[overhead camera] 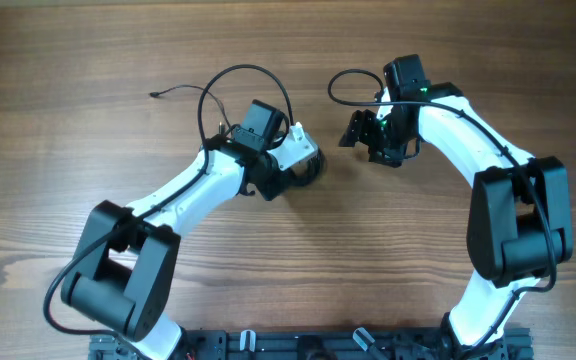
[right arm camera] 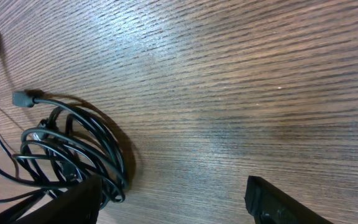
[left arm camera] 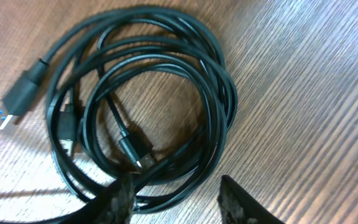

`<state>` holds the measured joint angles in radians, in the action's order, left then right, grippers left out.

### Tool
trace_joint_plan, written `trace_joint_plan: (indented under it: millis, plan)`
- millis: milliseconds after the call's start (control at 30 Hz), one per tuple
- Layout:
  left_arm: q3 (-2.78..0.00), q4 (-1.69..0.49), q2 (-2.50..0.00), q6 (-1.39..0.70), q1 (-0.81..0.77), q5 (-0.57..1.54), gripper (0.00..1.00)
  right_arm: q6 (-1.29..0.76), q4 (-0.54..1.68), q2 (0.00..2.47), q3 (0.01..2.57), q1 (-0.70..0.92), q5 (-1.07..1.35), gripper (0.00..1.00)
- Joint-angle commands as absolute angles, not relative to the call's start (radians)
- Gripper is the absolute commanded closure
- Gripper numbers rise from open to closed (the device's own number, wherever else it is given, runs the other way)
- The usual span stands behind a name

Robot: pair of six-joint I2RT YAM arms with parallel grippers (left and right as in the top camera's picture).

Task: Untangle cables

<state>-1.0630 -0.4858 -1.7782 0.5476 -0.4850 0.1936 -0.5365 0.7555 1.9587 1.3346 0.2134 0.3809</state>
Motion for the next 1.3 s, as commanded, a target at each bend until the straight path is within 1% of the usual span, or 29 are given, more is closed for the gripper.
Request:
trace_joint_plan:
  millis: [0,100,133,200,267,300,333,400,500,533,567,667,767,1100,1267]
  plan:
    - [-1.059,-0.483,-1.832,0.573,-0.487,0.241,0.51,-0.523,0.752,1.947,1.334,0.216,0.386,0.23]
    - [-1.058,-0.479,-1.845,0.574,-0.495,0.26,0.53,-0.523,0.747,1.947,1.334,0.216,0.386,0.23]
    - [-1.059,-0.473,-1.845,0.573,-0.495,0.26,0.57,-0.523,0.746,1.947,1.334,0.216,0.386,0.23]
    - [-1.059,-0.459,-1.844,0.573,-0.495,0.251,0.83,-0.523,0.742,1.947,1.334,0.216,0.386,0.23]
    - [-1.06,-0.448,-1.844,0.573,-0.495,0.221,0.88,-0.522,0.742,1.947,1.334,0.216,0.387,0.23]
    - [-1.061,-0.447,-1.841,0.573,-0.495,0.199,0.93,-0.509,0.742,1.947,1.334,0.216,0.401,0.23]
    - [-1.062,-0.442,-1.836,0.573,-0.495,0.183,0.96,-0.482,0.741,1.947,1.334,0.216,0.429,0.23]
    - [-1.062,-0.433,-1.812,0.573,-0.495,0.171,0.96,-0.419,0.738,1.947,1.334,0.216,0.5,0.22]
    - [-1.062,-0.429,-1.772,0.573,-0.495,0.17,0.96,-0.419,0.739,1.947,1.334,0.216,0.53,0.21]
    - [-1.062,-0.43,-1.767,0.572,-0.495,0.171,0.81,-0.422,0.738,1.947,1.334,0.216,0.53,0.21]
    - [-1.062,-0.434,-1.767,0.571,-0.496,0.172,0.76,-0.421,0.738,1.947,1.334,0.216,0.53,0.21]
    - [-1.062,-0.466,-1.768,0.569,-0.498,0.215,0.67,-0.421,0.738,1.947,1.334,0.216,0.53,0.21]
    - [-1.058,-0.47,-1.774,0.569,-0.498,0.257,0.66,-0.421,0.737,1.947,1.334,0.216,0.53,0.21]
    - [-1.057,-0.458,-1.845,0.569,-0.52,0.252,0.67,-0.421,0.737,1.947,1.334,0.216,0.529,0.21]
    - [-1.057,-0.429,-1.849,0.569,-0.52,0.223,0.72,-0.421,0.736,1.947,1.334,0.216,0.529,0.21]
